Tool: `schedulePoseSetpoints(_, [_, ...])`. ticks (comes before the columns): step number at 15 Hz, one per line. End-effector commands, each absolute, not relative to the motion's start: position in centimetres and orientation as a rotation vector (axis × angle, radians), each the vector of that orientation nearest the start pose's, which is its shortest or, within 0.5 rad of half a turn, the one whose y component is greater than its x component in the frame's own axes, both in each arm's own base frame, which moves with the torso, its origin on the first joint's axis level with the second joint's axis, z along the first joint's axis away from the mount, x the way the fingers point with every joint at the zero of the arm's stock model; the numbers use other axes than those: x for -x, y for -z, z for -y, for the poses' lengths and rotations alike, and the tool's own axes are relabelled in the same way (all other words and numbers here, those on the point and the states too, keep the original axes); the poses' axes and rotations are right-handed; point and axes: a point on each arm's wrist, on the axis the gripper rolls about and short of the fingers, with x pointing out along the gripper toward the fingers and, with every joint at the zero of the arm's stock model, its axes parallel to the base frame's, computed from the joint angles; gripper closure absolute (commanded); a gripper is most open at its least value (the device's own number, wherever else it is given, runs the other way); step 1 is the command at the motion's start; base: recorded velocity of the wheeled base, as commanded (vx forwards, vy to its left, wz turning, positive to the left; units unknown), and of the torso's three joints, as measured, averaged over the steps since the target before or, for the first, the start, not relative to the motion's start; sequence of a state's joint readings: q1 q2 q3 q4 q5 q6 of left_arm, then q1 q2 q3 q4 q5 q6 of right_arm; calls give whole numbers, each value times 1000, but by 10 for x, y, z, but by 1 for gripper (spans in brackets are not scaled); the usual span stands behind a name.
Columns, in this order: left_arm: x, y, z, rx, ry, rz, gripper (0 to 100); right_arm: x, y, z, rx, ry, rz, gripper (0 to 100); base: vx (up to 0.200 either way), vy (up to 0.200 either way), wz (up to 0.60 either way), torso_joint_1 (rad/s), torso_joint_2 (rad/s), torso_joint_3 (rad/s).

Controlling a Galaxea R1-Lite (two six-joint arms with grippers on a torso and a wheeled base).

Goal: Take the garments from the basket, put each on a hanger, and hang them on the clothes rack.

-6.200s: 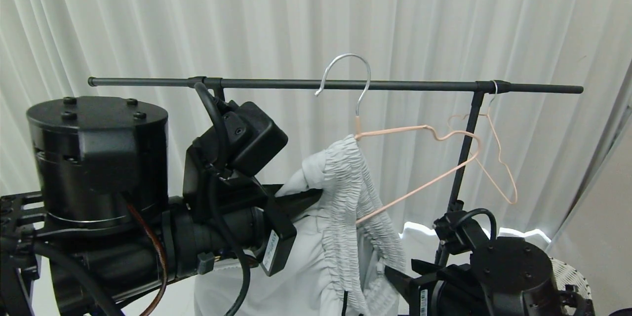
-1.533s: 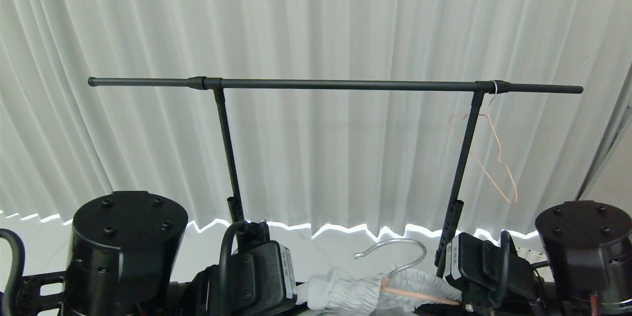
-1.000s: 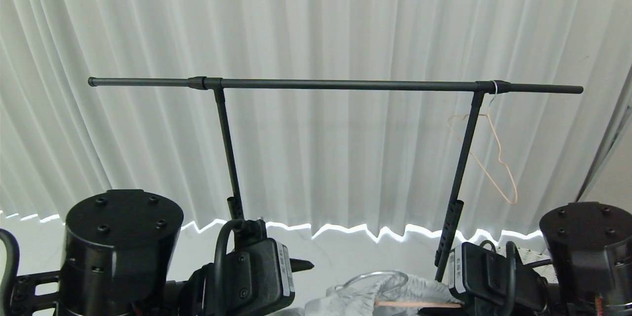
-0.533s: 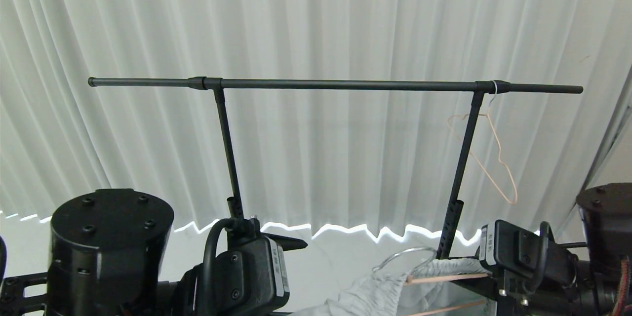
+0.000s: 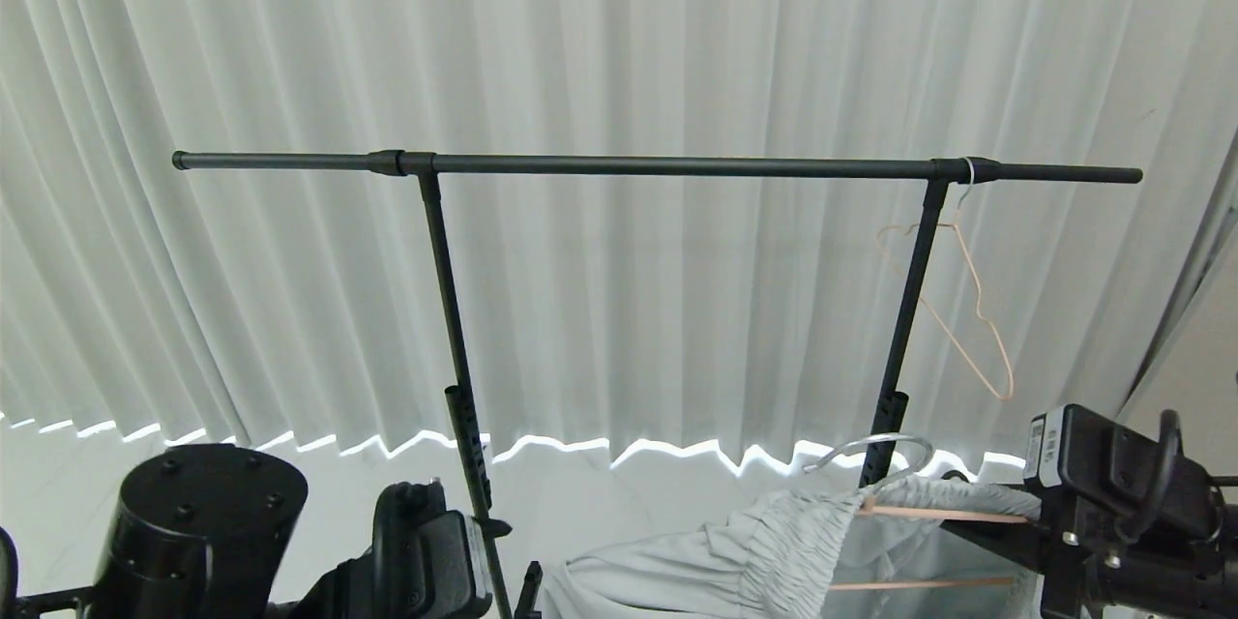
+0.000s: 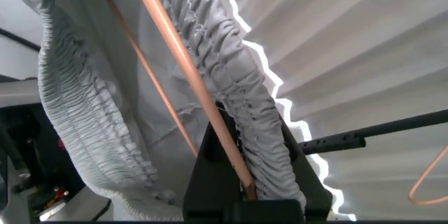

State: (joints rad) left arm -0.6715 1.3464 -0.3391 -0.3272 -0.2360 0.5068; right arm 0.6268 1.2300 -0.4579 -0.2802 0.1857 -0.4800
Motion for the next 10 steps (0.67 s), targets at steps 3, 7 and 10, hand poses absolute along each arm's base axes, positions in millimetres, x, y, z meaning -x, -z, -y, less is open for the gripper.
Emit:
schedulePoseSetpoints(3, [-120, -93, 89, -592, 981, -610, 0, -123, -175, -95, 516, -924, -240, 100, 0, 0, 0, 0, 0, 0])
schedulePoseSetpoints(7, [-126, -94, 84, -552, 938, -625, 0, -119, -177, -95, 493, -960, -220, 100, 0, 0, 0, 0, 0, 0])
schedulePoseSetpoints(10, [-126, -97, 86, -510, 952, -618, 0, -113, -180, -99, 456, -999, -212, 100, 0, 0, 0, 0, 0, 0])
